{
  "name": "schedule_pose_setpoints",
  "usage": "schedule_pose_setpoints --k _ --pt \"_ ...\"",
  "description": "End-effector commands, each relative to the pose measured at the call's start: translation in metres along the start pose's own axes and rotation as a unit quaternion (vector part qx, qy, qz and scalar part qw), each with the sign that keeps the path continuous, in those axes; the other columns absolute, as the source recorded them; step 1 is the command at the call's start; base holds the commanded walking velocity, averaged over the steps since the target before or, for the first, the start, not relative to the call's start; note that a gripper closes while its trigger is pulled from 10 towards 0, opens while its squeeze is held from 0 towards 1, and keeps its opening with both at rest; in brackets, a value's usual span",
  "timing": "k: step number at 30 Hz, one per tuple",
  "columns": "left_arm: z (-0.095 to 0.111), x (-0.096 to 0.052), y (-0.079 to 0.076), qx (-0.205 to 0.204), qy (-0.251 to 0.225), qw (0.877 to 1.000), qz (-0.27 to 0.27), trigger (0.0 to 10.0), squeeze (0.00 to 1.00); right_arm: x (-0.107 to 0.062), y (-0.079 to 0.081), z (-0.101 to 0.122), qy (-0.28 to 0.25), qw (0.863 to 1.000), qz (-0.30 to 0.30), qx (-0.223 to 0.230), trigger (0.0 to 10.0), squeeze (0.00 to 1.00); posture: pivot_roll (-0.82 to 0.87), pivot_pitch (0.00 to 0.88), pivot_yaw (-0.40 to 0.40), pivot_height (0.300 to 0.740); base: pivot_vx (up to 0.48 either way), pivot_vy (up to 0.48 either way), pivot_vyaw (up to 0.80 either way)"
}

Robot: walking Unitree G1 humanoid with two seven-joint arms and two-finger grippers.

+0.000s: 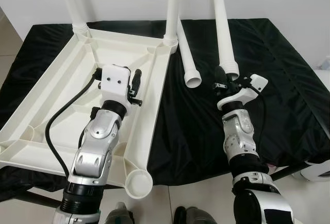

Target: Building children table

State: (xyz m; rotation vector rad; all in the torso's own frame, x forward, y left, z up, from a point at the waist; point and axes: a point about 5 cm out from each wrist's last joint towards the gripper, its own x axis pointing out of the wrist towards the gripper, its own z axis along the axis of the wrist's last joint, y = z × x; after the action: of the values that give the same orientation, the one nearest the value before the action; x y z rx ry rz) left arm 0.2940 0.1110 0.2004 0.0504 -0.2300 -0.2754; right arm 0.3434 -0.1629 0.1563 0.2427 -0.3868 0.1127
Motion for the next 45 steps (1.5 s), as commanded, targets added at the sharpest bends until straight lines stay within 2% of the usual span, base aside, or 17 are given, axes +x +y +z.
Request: schedule_pose_setpoints --k 1,6,10,12,13,14,18,21,23,24,25,28,29,34,37,42,45 --pt "-0.003 0.002 -0.005 -0.015 0.015 0.998 -0.065 10.0 0.00 -0.001 -0.001 0.008 -0.027 0.999 -0.018 -0.037 10.0 0.00 0.07 0.029 -0.031 0.740 0.000 0.000 0.00" --pt "-0.002 0.010 -0.004 -0.039 0.027 0.991 -0.124 10.0 0.00 0.007 0.006 0.028 -0.086 0.989 -0.041 -0.113 10.0 0.00 0.07 0.017 -0.026 0.740 0.000 0.000 0.00" --pt "0.001 0.013 -0.002 -0.047 0.026 0.990 -0.134 10.0 0.00 0.012 0.013 0.039 -0.114 0.985 -0.032 -0.127 10.0 0.00 0.07 0.012 -0.019 0.740 0.000 0.000 0.00" --pt "0.004 0.017 0.001 -0.050 0.023 0.989 -0.137 10.0 0.00 0.019 0.026 0.053 -0.150 0.978 -0.009 -0.144 10.0 0.00 0.07 0.004 -0.004 0.740 0.000 0.000 0.00" --pt "0.004 0.017 0.001 -0.050 0.023 0.989 -0.137 10.0 0.00 0.019 0.026 0.053 -0.150 0.978 -0.009 -0.144 10.0 0.00 0.07 0.004 -0.004 0.740 0.000 0.000 0.00" --pt "0.004 0.019 0.002 -0.048 0.024 0.989 -0.138 10.0 0.00 0.024 0.038 0.065 -0.183 0.970 0.010 -0.161 10.0 0.00 0.07 0.000 0.003 0.740 0.000 0.000 0.00" --pt "0.003 0.019 0.003 -0.045 0.028 0.989 -0.141 10.0 0.00 0.028 0.050 0.074 -0.208 0.964 0.017 -0.166 10.0 0.00 0.07 0.000 0.007 0.740 0.000 0.000 0.00" --pt "0.003 0.020 0.003 -0.050 0.032 0.988 -0.145 10.0 0.00 0.033 0.063 0.085 -0.236 0.958 0.023 -0.164 10.0 0.00 0.07 0.000 0.011 0.740 0.000 0.000 0.00" --pt "0.003 0.022 0.003 -0.057 0.035 0.987 -0.147 10.0 0.00 0.038 0.078 0.097 -0.263 0.950 0.041 -0.161 10.0 0.00 0.07 0.000 0.013 0.740 0.000 0.000 0.00" --pt "0.003 0.022 0.003 -0.057 0.035 0.987 -0.147 10.0 0.00 0.038 0.078 0.097 -0.263 0.950 0.041 -0.161 10.0 0.00 0.07 0.000 0.013 0.740 0.000 0.000 0.00" --pt "0.003 0.023 0.003 -0.070 0.037 0.986 -0.147 10.0 0.00 0.041 0.086 0.104 -0.275 0.947 0.055 -0.154 10.0 0.00 0.07 0.000 0.013 0.740 0.000 0.000 0.00" --pt "0.004 0.024 0.004 -0.076 0.036 0.985 -0.148 10.0 0.00 0.042 0.090 0.107 -0.282 0.945 0.064 -0.155 10.0 0.00 0.07 0.000 0.013 0.740 0.000 0.000 0.00" --pt "0.018 0.031 0.009 -0.105 0.017 0.982 -0.158 10.0 0.00 0.045 0.101 0.111 -0.291 0.939 0.098 -0.156 10.0 0.00 0.08 0.000 0.001 0.740 0.000 0.000 0.00" --pt "0.032 0.039 0.017 -0.118 -0.001 0.978 -0.171 10.0 0.00 0.046 0.110 0.110 -0.289 0.934 0.135 -0.159 10.0 0.00 0.09 0.000 -0.009 0.740 0.000 0.000 0.00" --pt "0.049 0.045 0.028 -0.139 -0.020 0.973 -0.186 10.0 0.00 0.044 0.117 0.104 -0.278 0.930 0.174 -0.165 10.0 0.00 0.09 0.000 -0.016 0.740 0.000 0.000 0.00" --pt "0.065 0.049 0.038 -0.155 -0.035 0.964 -0.214 10.0 0.00 0.037 0.118 0.089 -0.249 0.927 0.219 -0.177 10.0 0.00 0.08 0.000 -0.022 0.740 0.000 0.000 0.00" --pt "0.070 0.048 0.037 -0.162 -0.037 0.957 -0.240 10.0 0.00 0.033 0.117 0.082 -0.235 0.926 0.235 -0.181 10.0 0.00 0.08 0.000 -0.025 0.740 0.000 0.000 0.00"
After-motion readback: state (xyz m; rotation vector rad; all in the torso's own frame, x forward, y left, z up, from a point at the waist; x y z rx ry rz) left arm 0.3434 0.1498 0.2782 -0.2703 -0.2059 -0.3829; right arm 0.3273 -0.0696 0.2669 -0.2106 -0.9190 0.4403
